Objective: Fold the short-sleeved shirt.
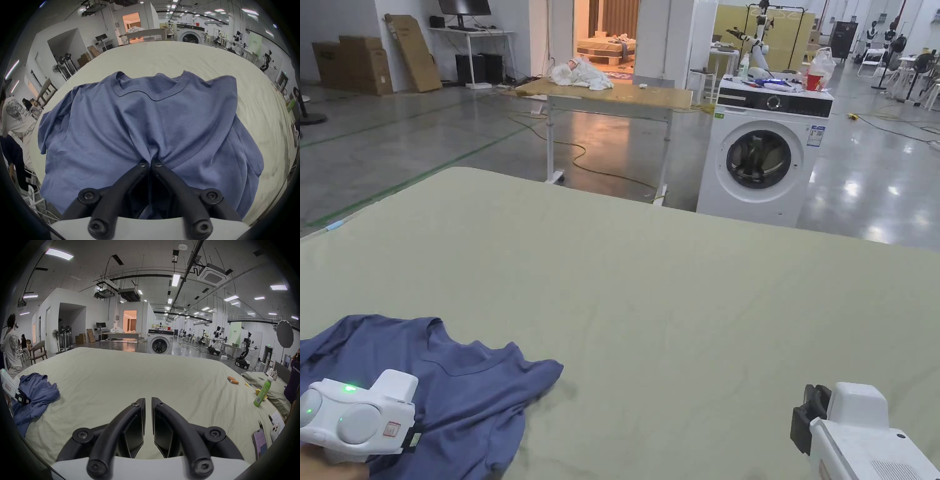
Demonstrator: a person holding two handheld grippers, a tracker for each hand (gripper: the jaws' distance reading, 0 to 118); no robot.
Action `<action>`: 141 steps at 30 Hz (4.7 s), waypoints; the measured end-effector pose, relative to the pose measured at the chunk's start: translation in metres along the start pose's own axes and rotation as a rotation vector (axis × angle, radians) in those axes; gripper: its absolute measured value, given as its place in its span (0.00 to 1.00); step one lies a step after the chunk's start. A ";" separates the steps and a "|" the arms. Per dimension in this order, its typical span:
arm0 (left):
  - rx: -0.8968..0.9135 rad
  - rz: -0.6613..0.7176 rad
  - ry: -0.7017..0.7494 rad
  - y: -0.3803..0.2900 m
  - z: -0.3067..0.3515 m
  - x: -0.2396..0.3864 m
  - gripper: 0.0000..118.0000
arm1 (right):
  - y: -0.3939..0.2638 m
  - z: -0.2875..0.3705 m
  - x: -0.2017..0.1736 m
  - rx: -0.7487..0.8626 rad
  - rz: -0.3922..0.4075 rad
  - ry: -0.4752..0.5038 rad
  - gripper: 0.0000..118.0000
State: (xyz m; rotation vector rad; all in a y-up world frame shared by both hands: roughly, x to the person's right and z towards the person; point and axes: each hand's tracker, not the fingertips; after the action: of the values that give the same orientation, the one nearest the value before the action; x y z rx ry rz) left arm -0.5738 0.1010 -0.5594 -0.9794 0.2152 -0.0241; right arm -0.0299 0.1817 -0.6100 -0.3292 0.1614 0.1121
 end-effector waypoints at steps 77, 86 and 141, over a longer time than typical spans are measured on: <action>0.778 0.070 -0.260 0.096 0.166 0.220 0.00 | 0.055 0.066 0.064 0.213 -0.071 -0.147 0.06; 0.428 0.127 -0.238 0.106 0.090 0.182 0.00 | 0.046 0.051 0.063 0.167 -0.070 -0.111 0.06; 0.529 0.028 -0.303 0.140 0.127 0.160 0.00 | 0.076 -0.039 0.176 -0.235 -0.035 0.063 0.07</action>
State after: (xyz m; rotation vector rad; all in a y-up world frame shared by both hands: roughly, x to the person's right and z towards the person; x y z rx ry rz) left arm -0.4032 0.2648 -0.6339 -0.4437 -0.0582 0.0887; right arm 0.1267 0.2550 -0.7015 -0.5700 0.2050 0.0864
